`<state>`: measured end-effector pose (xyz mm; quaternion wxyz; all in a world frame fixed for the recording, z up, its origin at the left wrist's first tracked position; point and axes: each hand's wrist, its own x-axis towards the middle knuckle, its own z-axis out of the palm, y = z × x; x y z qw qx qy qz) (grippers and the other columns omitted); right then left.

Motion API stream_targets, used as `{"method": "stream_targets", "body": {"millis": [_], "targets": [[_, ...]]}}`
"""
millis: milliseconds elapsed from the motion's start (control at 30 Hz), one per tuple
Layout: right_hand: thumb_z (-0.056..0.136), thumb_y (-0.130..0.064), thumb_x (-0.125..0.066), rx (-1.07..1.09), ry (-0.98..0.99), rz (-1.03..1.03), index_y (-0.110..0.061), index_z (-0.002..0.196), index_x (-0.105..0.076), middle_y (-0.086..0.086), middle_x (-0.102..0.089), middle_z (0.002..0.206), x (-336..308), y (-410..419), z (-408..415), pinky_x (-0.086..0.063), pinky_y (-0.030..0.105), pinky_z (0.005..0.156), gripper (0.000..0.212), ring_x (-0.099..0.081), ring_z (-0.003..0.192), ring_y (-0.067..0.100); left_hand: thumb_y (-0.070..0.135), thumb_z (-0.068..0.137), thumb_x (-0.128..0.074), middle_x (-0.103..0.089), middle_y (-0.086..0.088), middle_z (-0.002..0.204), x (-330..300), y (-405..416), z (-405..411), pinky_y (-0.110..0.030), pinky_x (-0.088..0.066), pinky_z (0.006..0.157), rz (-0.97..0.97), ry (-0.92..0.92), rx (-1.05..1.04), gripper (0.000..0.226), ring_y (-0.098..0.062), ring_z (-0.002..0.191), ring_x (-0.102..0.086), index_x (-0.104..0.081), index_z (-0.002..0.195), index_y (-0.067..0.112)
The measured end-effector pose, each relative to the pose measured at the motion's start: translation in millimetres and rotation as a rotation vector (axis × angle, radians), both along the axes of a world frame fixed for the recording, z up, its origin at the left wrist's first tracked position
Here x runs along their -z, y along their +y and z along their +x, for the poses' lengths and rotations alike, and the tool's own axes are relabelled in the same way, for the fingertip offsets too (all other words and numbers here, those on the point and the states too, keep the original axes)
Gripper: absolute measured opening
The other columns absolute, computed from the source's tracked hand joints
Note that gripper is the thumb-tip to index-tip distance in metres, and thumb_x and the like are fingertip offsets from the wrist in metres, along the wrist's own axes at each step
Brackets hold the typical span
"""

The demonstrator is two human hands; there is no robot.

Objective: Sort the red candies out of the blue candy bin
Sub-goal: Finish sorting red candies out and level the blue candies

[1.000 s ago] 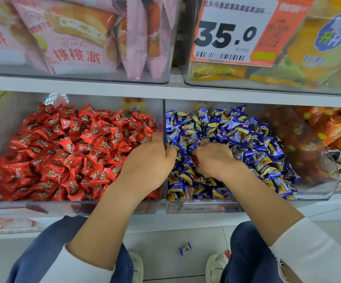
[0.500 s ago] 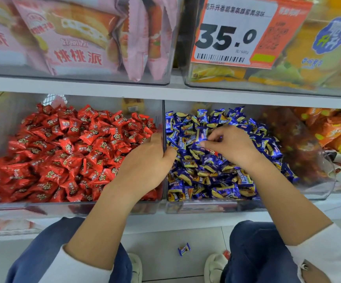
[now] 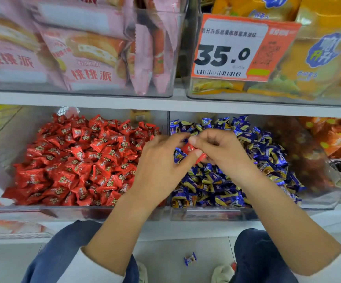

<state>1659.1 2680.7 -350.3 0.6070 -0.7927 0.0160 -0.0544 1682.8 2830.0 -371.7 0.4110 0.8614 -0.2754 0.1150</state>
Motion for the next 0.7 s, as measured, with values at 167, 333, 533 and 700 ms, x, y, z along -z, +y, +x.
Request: {"method": "stream_targets", "body": {"millis": [167,333,533,700], "targets": [[0.093,-0.029,-0.055,0.080,-0.005,-0.093,-0.015,0.088,-0.066,-0.002,-0.066,0.073,2,-11,5,-0.041,0.010,0.052,0.018,-0.058,0.055,0.007,0.029,0.081,-0.071,-0.062,0.019,0.088,-8,23,15,-0.020,-0.041,0.080,-0.116,-0.036,-0.201,0.023,-0.005,0.086,-0.058,-0.069,0.103,0.027],[0.092,-0.044,-0.051,0.081,0.126,-0.886,-0.029,0.114,-0.061,-0.006,-0.065,0.112,31,-35,13,-0.051,0.032,0.083,0.028,-0.059,0.102,0.014,0.033,0.086,-0.064,-0.059,0.012,0.107,-6,44,32,-0.017,-0.041,0.082,-0.234,0.242,-0.279,0.032,-0.009,0.099,-0.057,-0.059,0.117,0.027],[0.092,-0.038,-0.054,-0.130,0.149,-1.087,-0.024,0.148,-0.027,0.005,-0.026,0.153,59,-17,60,-0.029,0.042,0.112,0.063,-0.023,0.140,0.026,0.044,0.094,-0.045,-0.055,-0.003,0.130,8,2,24,-0.029,-0.041,0.086,0.154,0.501,0.025,0.053,-0.023,0.111,-0.056,-0.029,0.142,0.027],[0.091,-0.046,-0.047,-0.224,0.229,-1.289,-0.028,0.147,-0.021,0.009,-0.023,0.153,68,-2,113,-0.020,0.046,0.114,0.065,-0.016,0.142,0.029,0.024,0.092,-0.041,-0.059,-0.009,0.093,17,0,35,-0.033,-0.039,0.060,0.195,0.514,0.058,0.052,-0.020,0.072,-0.054,-0.024,0.142,0.023]]}}
